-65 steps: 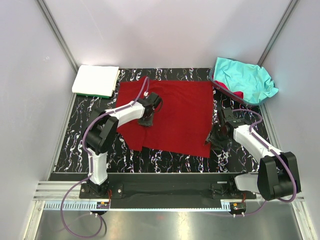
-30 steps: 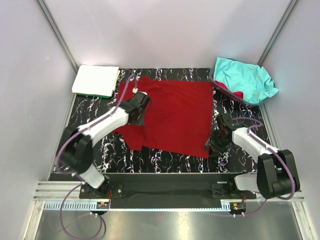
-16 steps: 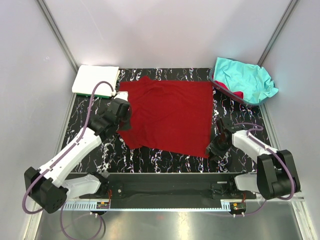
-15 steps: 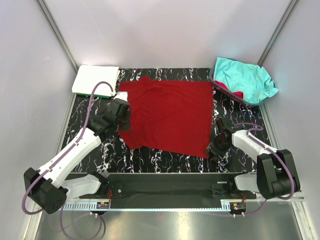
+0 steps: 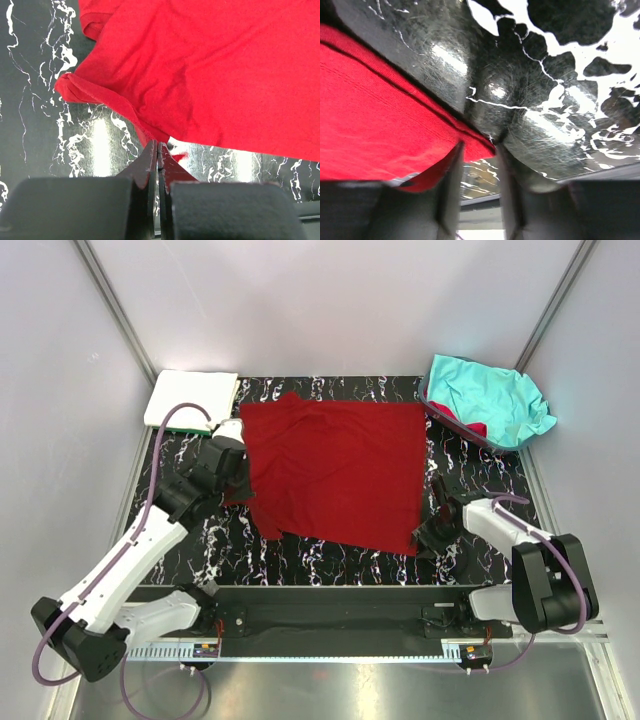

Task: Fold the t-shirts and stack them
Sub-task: Flatten the tshirt out

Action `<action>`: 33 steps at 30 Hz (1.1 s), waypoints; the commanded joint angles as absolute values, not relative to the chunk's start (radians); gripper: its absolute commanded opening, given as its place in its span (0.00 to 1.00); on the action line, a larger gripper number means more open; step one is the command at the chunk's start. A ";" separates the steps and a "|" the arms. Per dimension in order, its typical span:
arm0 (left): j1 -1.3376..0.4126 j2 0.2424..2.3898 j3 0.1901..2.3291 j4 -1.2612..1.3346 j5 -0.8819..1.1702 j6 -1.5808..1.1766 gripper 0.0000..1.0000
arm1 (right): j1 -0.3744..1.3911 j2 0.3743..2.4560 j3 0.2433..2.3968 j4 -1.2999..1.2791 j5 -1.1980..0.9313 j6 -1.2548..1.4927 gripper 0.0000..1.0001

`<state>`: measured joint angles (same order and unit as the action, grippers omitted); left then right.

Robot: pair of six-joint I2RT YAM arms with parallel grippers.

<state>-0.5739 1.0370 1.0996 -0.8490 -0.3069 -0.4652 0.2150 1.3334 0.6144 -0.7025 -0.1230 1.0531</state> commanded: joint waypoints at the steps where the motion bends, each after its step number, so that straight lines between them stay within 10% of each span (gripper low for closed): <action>1: -0.569 0.996 1.155 -0.857 -0.344 -0.474 0.00 | 0.213 1.318 0.542 -0.594 -0.078 1.156 0.36; 7: -0.569 0.962 1.172 -0.891 -0.362 -0.494 0.00 | 0.215 1.267 0.545 -0.612 -0.040 1.175 0.29; 12: -0.568 0.951 1.221 -0.897 -0.388 -0.494 0.00 | 0.215 1.229 0.580 -0.629 -0.035 1.137 0.00; 33: -0.518 0.973 1.819 -0.598 -0.482 -0.066 0.00 | 0.215 1.082 1.414 -0.776 -0.054 0.652 0.00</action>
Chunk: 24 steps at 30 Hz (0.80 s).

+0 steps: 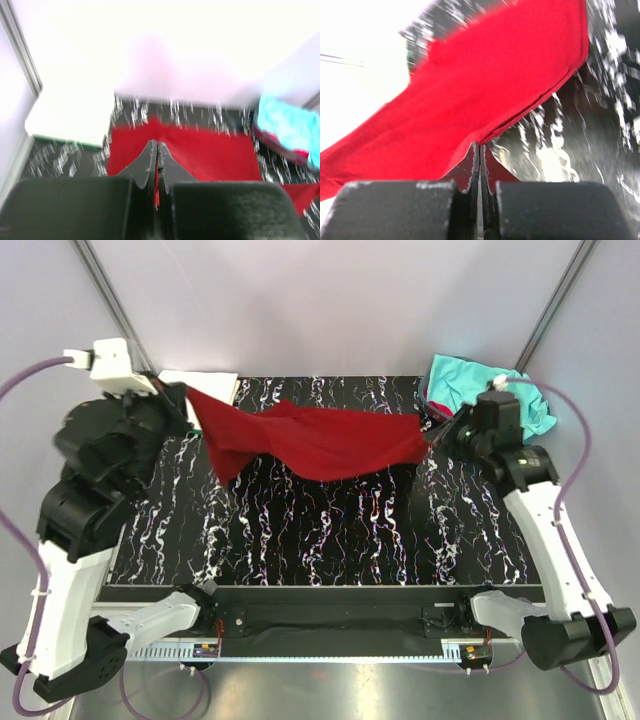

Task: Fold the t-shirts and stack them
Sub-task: Flatten the tshirt out

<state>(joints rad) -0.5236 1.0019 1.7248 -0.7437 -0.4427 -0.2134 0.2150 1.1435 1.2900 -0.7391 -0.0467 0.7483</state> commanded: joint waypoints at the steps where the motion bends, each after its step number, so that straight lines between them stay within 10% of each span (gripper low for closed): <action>1: -0.518 0.966 1.839 -0.579 -0.476 -0.046 0.00 | 0.215 1.066 1.471 -0.776 -0.066 0.638 0.00; 16: -0.518 0.836 2.314 -0.673 -0.348 0.089 0.00 | 0.213 0.795 1.834 -0.848 -0.396 0.621 0.00; 24: -0.520 0.908 1.978 -0.496 -0.313 0.093 0.00 | 0.213 0.850 1.689 -0.827 -0.319 0.729 0.00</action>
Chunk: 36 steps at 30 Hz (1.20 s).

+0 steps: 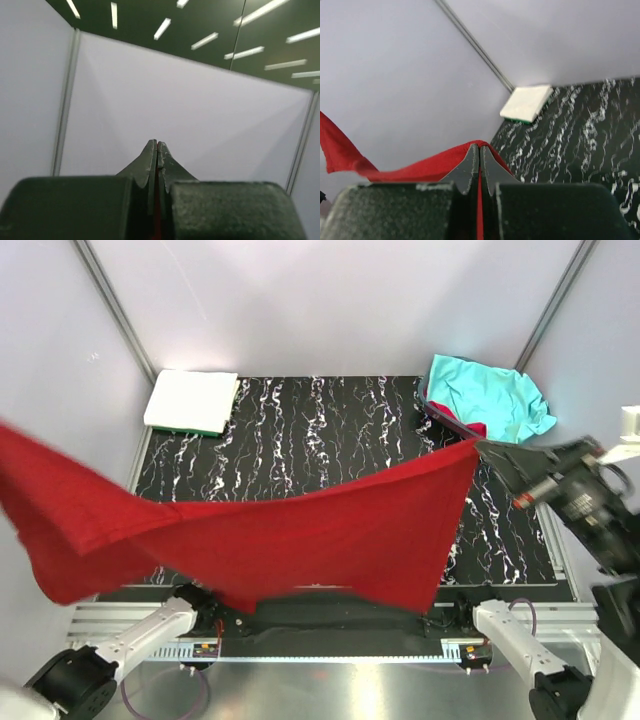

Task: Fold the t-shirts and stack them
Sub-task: Flatten the tshirt out

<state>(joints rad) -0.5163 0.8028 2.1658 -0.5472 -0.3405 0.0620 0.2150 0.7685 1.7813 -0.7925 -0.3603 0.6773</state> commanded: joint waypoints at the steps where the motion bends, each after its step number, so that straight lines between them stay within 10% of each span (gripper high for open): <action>1: -0.520 0.923 1.923 -0.441 -0.316 0.106 0.00 | 0.213 0.860 1.654 -0.830 -0.272 0.738 0.00; 10: -0.332 1.334 1.499 -0.151 -0.143 0.006 0.00 | 0.212 1.131 1.300 -0.602 -0.005 0.652 0.00; 19: -0.239 1.903 1.828 -0.075 -0.006 -0.041 0.00 | -0.026 1.564 1.331 -0.439 0.003 0.612 0.00; 36: -0.232 1.545 2.045 -0.104 0.002 -0.077 0.00 | -0.005 1.373 1.584 -0.561 -0.155 0.630 0.00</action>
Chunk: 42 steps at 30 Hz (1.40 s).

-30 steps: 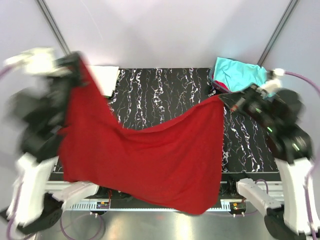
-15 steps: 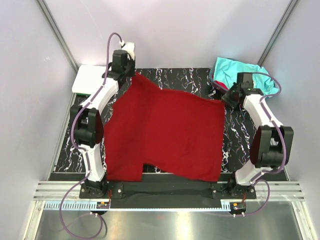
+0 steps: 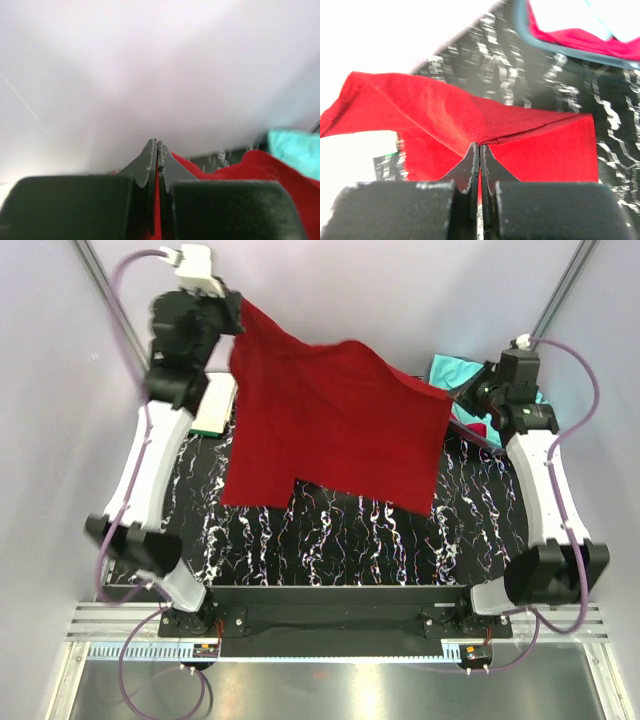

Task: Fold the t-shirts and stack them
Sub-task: Flatten the tshirt out

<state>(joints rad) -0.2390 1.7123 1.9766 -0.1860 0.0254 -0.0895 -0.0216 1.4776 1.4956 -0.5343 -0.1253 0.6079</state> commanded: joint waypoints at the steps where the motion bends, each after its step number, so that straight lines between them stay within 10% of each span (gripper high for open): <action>1: -0.232 1.476 2.037 -0.107 0.002 -0.071 0.00 | 0.021 1.333 1.601 -0.578 -0.163 0.638 0.00; 21: -0.278 1.000 2.149 -0.121 -0.107 0.054 0.00 | 0.038 0.856 1.873 -0.772 -0.338 0.738 0.00; 42: -0.229 1.794 1.552 0.186 0.041 -0.040 0.00 | 0.026 1.283 1.051 -0.154 0.055 0.572 0.00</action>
